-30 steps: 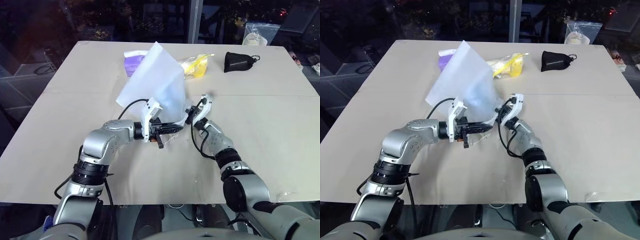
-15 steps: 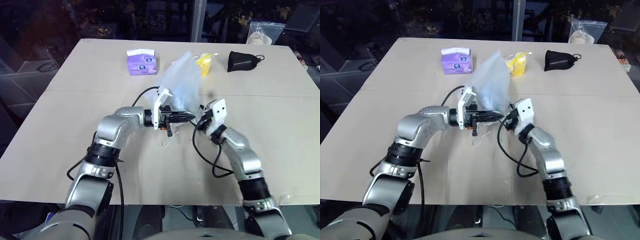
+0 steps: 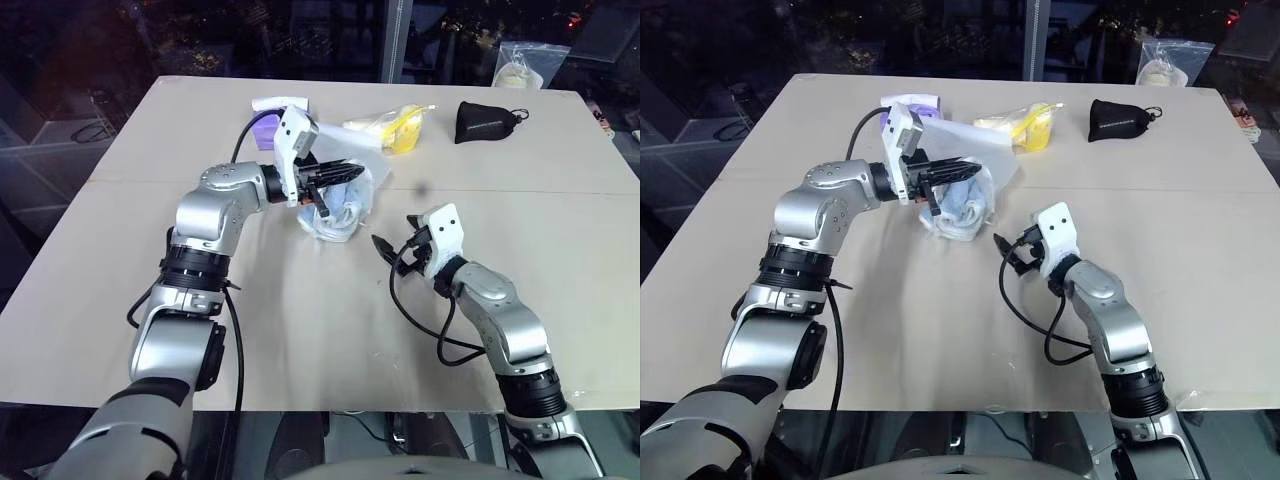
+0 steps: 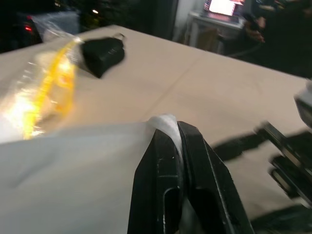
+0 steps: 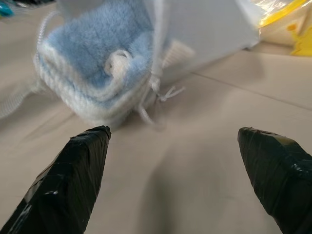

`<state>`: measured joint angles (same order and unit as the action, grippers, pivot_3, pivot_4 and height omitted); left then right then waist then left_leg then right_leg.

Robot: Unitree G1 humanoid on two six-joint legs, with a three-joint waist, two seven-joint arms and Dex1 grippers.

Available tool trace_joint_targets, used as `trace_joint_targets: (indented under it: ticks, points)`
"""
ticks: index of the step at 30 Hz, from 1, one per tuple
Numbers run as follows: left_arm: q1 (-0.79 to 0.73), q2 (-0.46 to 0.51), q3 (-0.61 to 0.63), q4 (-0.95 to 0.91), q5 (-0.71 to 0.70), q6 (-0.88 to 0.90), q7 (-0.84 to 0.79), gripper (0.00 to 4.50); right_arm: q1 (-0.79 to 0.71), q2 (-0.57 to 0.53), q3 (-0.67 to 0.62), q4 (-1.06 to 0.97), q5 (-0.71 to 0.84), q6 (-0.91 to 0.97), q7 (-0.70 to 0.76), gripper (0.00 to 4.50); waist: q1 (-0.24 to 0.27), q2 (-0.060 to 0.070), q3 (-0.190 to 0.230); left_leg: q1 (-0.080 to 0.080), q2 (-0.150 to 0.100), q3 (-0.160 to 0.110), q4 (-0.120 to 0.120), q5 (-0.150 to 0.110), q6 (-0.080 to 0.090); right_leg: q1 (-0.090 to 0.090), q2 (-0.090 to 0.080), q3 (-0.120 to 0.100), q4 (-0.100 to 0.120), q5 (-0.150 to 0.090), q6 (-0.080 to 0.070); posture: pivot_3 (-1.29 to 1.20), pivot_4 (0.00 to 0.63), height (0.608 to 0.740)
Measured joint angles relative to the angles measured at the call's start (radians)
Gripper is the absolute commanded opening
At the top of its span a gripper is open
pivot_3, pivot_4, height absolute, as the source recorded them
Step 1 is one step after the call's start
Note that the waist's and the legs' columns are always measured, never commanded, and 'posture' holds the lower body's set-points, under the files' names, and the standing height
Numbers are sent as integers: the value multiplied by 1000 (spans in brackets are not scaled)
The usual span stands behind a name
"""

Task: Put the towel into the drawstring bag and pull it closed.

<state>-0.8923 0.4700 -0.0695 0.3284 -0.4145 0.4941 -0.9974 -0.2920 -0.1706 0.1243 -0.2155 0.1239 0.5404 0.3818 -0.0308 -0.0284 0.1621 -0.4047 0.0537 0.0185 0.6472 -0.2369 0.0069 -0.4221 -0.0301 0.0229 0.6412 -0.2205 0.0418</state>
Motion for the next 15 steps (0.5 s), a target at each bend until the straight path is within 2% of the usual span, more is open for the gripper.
trace_joint_targets:
  ticks: [8, 15]
  points:
    - [20, 25, 47, -4, -5, 28, -3, 0, 17, -14, 16, -10, 18, 34, 15, 4482, -5, 0, 0, 0, 0, -1, 0, 0, 0, -1, 1, -1, 2, 0, 0, 0, 150, 740]
    - [24, 46, 163, -3, -93, 138, 14, 0, 15, 21, 21, -95, 152, 93, 83, 4482, -5, 0, 0, -1, 1, -2, 1, 0, 0, -1, 0, -2, 1, 0, 0, 0, 150, 740]
